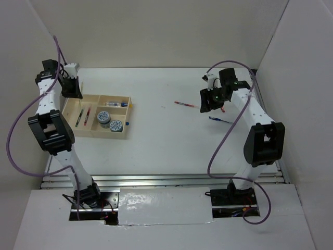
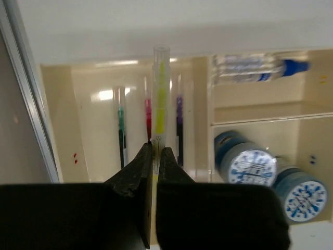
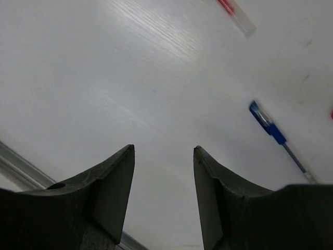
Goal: Sort the stationery into containers
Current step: Place the pen in the storage box.
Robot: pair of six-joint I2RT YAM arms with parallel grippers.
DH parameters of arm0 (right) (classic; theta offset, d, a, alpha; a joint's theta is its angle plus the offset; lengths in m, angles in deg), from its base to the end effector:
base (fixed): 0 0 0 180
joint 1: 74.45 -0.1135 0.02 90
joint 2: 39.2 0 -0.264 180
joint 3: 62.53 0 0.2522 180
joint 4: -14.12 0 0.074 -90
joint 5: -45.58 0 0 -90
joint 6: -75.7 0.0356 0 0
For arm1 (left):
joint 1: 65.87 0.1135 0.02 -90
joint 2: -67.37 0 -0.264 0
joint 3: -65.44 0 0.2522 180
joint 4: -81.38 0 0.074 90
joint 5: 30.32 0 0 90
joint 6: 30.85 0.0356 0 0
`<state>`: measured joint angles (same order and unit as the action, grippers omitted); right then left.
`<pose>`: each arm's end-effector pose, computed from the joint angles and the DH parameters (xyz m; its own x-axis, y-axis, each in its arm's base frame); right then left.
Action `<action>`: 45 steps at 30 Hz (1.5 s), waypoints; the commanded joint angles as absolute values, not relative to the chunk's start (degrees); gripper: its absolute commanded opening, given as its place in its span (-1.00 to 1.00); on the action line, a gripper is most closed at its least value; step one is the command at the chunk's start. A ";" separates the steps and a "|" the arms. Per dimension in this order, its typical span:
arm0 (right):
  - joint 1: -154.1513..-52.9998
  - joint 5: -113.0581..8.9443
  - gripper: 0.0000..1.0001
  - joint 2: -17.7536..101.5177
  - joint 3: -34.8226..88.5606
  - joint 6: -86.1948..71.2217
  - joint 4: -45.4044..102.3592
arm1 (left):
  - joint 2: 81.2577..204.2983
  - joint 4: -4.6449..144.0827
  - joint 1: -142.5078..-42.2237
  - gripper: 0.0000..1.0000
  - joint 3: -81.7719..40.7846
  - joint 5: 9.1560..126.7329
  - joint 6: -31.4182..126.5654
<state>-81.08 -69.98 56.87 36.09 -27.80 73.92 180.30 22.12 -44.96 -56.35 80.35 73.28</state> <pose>0.3531 0.0565 0.2980 -0.7339 -0.2973 -0.6107 -0.5217 0.8225 0.2266 0.4159 0.1455 0.3128 -0.7282 -0.0337 -0.6845 0.0557 0.9926 -0.1081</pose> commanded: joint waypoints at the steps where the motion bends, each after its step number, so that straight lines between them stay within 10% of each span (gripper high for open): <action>1: -79.20 -59.72 0.11 59.06 37.72 -35.56 76.93 | 184.08 14.53 -45.74 -1.00 -58.54 71.38 78.31; 32: -70.23 -46.00 -0.02 75.14 33.94 -53.50 70.33 | 192.35 12.68 -45.21 -0.94 -50.81 63.90 79.19; 45: -70.84 -45.30 -0.51 76.38 33.41 -55.61 70.07 | 190.33 11.46 -45.39 0.03 -52.12 67.67 79.02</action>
